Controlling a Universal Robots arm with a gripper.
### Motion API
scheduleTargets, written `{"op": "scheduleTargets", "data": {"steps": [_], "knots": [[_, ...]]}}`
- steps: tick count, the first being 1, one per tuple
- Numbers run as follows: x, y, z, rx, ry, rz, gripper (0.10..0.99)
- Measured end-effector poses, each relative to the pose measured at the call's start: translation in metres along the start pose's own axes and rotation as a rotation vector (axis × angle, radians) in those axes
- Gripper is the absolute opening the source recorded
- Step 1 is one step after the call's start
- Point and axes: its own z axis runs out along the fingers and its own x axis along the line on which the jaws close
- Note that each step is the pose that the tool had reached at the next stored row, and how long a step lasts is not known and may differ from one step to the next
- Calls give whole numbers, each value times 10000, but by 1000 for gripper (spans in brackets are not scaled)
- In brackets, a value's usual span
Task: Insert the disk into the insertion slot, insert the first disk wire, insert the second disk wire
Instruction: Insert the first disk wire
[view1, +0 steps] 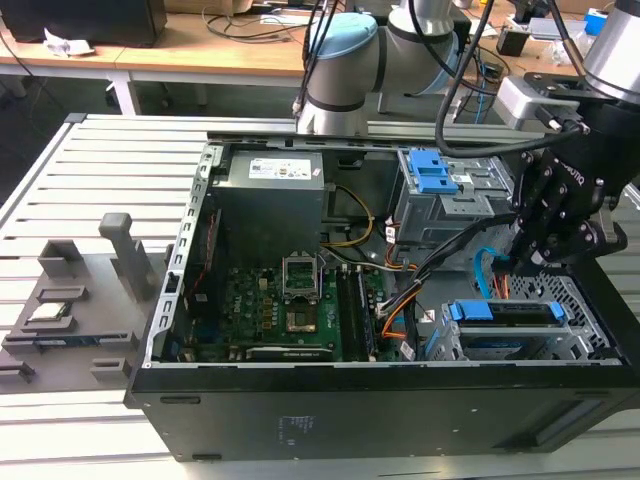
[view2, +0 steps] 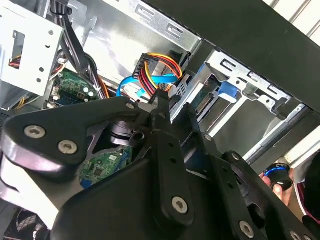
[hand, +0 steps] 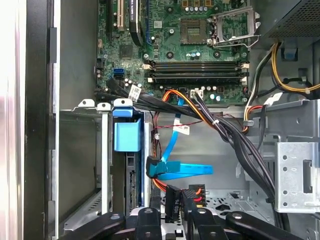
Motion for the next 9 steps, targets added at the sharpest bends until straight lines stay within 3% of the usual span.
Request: {"op": "scheduleTargets", "data": {"steps": [2,3,5,9], "knots": [[1,0,0,0,0,0,286],[1,0,0,0,0,0,169],[1,0,0,0,0,0,169],[222,-7,24,0,-1,-1,169]]}}
